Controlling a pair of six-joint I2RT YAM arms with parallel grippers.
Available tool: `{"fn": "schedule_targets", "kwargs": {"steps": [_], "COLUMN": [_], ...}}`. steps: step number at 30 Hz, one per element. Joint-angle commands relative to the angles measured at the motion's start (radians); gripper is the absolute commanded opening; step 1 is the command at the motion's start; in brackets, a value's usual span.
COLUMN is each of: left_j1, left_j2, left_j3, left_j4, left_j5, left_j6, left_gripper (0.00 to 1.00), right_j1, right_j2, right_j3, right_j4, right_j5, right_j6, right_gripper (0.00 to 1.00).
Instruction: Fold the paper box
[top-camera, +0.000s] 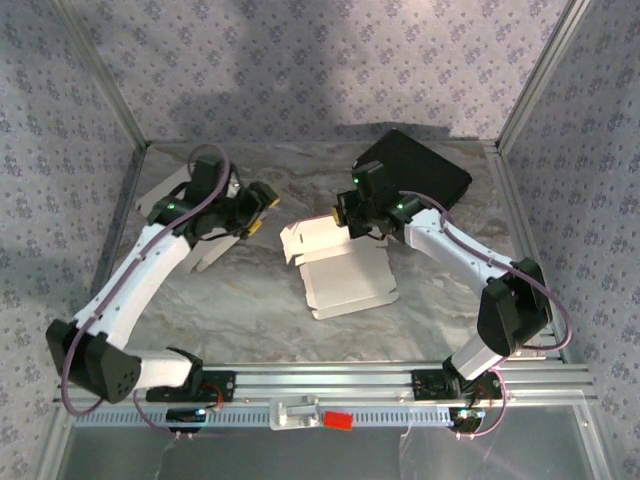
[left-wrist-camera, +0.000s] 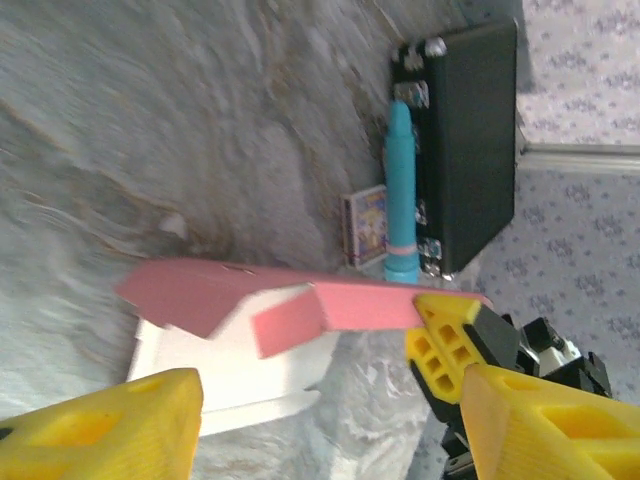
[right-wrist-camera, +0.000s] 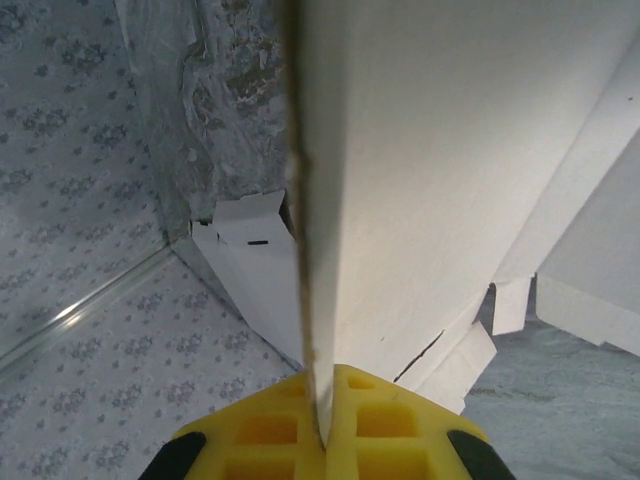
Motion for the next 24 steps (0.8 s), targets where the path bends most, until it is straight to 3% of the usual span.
{"fn": "schedule_targets", "kwargs": {"steps": [1, 11, 18, 24], "left_j1": [0.065, 0.121, 0.16, 0.158], "left_j2": [-0.042, -0.087, -0.125, -0.147], "left_j3": [-0.076, -0.271, -0.374, -0.474], "left_j4": [-0.054, -0.003, 0.02, 0.151], "left_j5": [0.017, -0.099, -0.136, -0.094], "left_j6": [0.1, 0.279, 0.332, 0.444], "left_gripper": [0.62, 0.45, 0.44, 0.39], "right_j1": [0.007, 0.054, 0.054, 0.044], "right_j2": [0.016, 0.073, 0.132, 0.158], "right_j3": [-0.016, -0.142, -0.149, -0.17], "right_j4": [0.141, 0.367, 0.425, 0.494], "right_j5": [-0.071, -0.126, -0.188, -0.236], "right_j6": [-0.09, -0.163, -0.206, -0.251], "right_gripper": [0.0, 0.0, 0.0, 0.0]}}
